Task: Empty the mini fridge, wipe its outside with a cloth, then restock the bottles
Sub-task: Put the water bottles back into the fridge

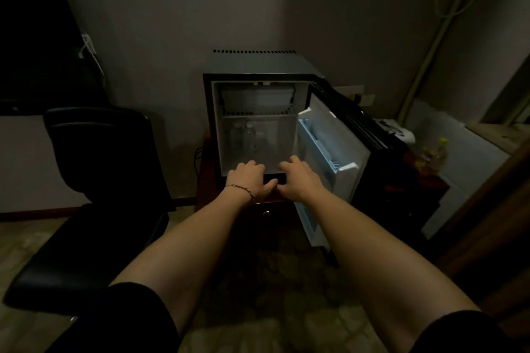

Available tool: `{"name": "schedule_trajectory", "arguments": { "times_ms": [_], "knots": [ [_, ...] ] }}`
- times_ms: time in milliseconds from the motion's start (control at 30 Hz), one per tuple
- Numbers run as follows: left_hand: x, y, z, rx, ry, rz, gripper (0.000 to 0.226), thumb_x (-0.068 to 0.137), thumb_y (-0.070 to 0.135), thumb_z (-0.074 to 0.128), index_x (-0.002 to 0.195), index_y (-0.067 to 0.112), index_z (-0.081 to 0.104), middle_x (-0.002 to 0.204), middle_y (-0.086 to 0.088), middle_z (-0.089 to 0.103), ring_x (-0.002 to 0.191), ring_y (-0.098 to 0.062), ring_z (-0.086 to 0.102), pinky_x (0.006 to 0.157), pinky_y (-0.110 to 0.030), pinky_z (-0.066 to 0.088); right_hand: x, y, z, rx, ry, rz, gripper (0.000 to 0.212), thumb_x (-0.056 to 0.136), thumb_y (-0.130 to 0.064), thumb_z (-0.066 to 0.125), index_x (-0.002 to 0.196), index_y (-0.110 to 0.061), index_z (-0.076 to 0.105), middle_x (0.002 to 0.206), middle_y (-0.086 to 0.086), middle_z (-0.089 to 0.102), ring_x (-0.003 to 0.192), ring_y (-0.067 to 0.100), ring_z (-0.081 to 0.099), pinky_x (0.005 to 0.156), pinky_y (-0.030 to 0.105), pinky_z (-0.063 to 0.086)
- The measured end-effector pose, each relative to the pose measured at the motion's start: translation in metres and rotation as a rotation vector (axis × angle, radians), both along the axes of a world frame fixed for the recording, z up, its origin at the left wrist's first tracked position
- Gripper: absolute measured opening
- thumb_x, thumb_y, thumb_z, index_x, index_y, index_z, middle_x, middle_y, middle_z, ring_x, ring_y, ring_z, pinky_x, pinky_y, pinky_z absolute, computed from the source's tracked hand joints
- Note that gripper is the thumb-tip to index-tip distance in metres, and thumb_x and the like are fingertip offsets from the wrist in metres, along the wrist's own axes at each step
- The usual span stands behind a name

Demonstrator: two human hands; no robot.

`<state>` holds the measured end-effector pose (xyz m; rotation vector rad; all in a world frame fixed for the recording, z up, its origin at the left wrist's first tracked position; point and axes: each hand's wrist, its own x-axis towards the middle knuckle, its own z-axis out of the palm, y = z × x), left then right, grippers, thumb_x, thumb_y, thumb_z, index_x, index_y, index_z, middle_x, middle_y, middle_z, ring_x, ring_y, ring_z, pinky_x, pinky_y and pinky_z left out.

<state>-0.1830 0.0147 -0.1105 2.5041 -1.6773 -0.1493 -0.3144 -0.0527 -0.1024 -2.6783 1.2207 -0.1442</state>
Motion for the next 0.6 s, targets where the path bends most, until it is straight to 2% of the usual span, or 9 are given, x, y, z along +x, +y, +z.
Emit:
{"name": "schedule_trajectory", "arguments": {
  "times_ms": [200, 267, 400, 500, 600],
  "knots": [
    [-0.057, 0.018, 0.012, -0.044, 0.012, -0.004, 0.049, 0.087, 0.067, 0.049, 0.106, 0.023, 0.059, 0.106, -0.003, 0.056, 0.096, -0.022, 0.055, 0.085, -0.043, 0.052, -0.064, 0.017, 0.013, 0.031, -0.045, 0.01, 0.044, 0.085, -0.04, 0.07, 0.122, -0.021, 0.057, 0.122, 0.004, 0.046, 0.115, 0.026, 0.051, 0.092, 0.044, 0.051],
    [-0.077, 0.02, 0.011, -0.062, 0.028, -0.012, 0.045, 0.086, 0.068, 0.049, 0.098, 0.025, 0.056, 0.102, -0.002, 0.055, 0.09, -0.02, 0.054, 0.082, -0.042, 0.052, -0.085, 0.018, 0.014, 0.05, -0.034, 0.043, 0.046, 0.083, -0.041, 0.072, 0.124, -0.023, 0.058, 0.12, 0.003, 0.048, 0.114, 0.025, 0.053, 0.093, 0.043, 0.052],
    [-0.123, 0.021, 0.007, -0.071, 0.039, -0.022, 0.043, 0.086, 0.067, 0.049, 0.091, 0.025, 0.053, 0.098, -0.003, 0.057, 0.09, -0.021, 0.057, 0.081, -0.042, 0.054, -0.132, 0.015, 0.014, 0.055, 0.012, 0.059, 0.051, 0.085, -0.039, 0.072, 0.131, -0.024, 0.055, 0.125, 0.002, 0.048, 0.117, 0.024, 0.053, 0.092, 0.042, 0.051],
    [-0.162, 0.011, 0.004, -0.063, 0.082, -0.03, 0.052, 0.082, 0.071, 0.045, 0.093, 0.023, 0.061, 0.096, -0.002, 0.06, 0.086, -0.021, 0.06, 0.079, -0.042, 0.056, -0.174, 0.002, 0.014, 0.098, 0.053, 0.083, 0.047, 0.084, -0.035, 0.075, 0.127, -0.026, 0.059, 0.129, 0.0, 0.048, 0.117, 0.024, 0.056, 0.094, 0.041, 0.052],
    [-0.196, -0.007, 0.0, -0.036, 0.147, -0.047, 0.043, 0.083, 0.069, 0.048, 0.084, 0.027, 0.059, 0.087, 0.002, 0.06, 0.077, -0.015, 0.06, 0.07, -0.036, 0.056, -0.213, -0.023, 0.017, 0.146, 0.053, 0.074, 0.048, 0.083, -0.034, 0.075, 0.128, -0.03, 0.06, 0.131, -0.001, 0.052, 0.116, 0.022, 0.057, 0.096, 0.04, 0.052]
  ]
}}
